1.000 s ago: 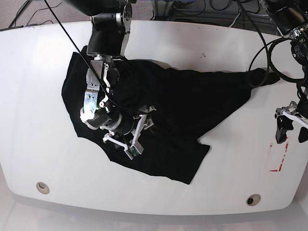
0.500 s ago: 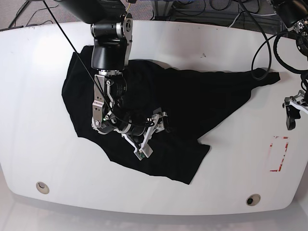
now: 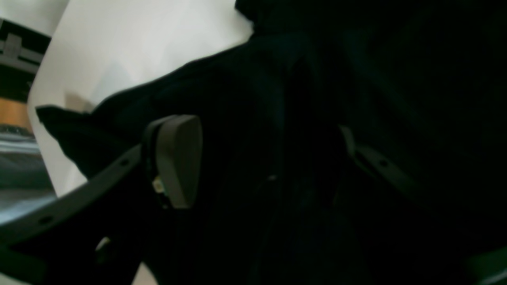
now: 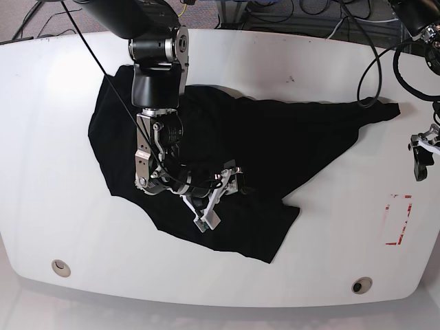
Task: Layout the t-shirt on the table in an organized manner, then fold the t-shirt properly
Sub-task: 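Lower the right gripper onto the shirt's middle and grasp the fabric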
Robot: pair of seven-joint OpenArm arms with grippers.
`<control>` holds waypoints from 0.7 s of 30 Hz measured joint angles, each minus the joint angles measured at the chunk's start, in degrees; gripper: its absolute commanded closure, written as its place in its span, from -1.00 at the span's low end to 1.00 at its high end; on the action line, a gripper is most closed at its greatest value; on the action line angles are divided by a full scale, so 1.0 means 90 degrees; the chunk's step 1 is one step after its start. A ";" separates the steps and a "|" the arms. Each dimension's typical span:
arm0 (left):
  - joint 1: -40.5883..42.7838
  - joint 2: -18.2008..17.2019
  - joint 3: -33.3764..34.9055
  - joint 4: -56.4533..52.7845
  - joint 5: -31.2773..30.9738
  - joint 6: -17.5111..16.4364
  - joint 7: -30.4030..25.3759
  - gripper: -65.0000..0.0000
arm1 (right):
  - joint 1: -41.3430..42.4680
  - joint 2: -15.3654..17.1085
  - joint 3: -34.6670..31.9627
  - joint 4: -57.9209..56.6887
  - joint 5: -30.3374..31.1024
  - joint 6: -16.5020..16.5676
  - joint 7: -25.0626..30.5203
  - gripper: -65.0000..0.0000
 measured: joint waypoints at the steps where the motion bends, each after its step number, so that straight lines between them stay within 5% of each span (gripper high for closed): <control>1: -0.0002 -0.0007 -0.0002 0.0000 0.0002 0.0000 0.0000 -0.45 | 0.0046 0.0024 -0.0117 -0.0172 0.0005 0.0002 0.0075 -0.26; 21: 0.0000 -0.0007 -0.0002 0.0000 0.0000 0.0000 0.0002 -0.45 | 0.0058 -0.0007 -0.0661 -0.0724 0.0265 -0.0221 0.0481 -0.26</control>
